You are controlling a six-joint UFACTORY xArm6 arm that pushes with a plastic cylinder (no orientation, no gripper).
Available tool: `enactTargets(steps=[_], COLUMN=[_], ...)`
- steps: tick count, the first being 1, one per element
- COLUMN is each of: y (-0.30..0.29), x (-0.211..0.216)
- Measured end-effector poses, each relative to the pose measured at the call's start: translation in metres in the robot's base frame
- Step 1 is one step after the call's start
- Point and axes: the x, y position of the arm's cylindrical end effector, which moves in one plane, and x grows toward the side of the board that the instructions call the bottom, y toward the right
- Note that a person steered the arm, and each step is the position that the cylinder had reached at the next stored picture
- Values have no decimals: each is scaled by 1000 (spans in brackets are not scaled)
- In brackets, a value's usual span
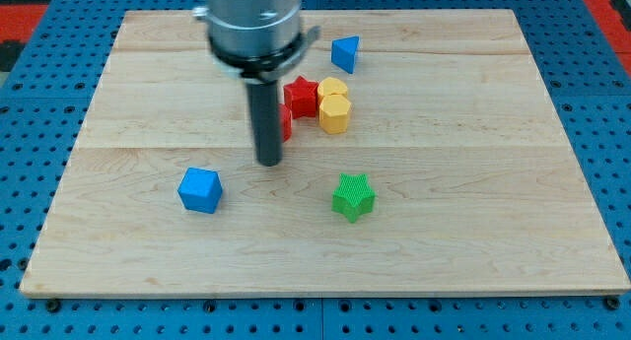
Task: Place the red circle below the red star
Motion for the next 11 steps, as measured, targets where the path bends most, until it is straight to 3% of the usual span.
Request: enactTargets(steps=[2,4,8,9,11], y=[26,56,40,66,247], x=[-31,-20,-11,-11,-28])
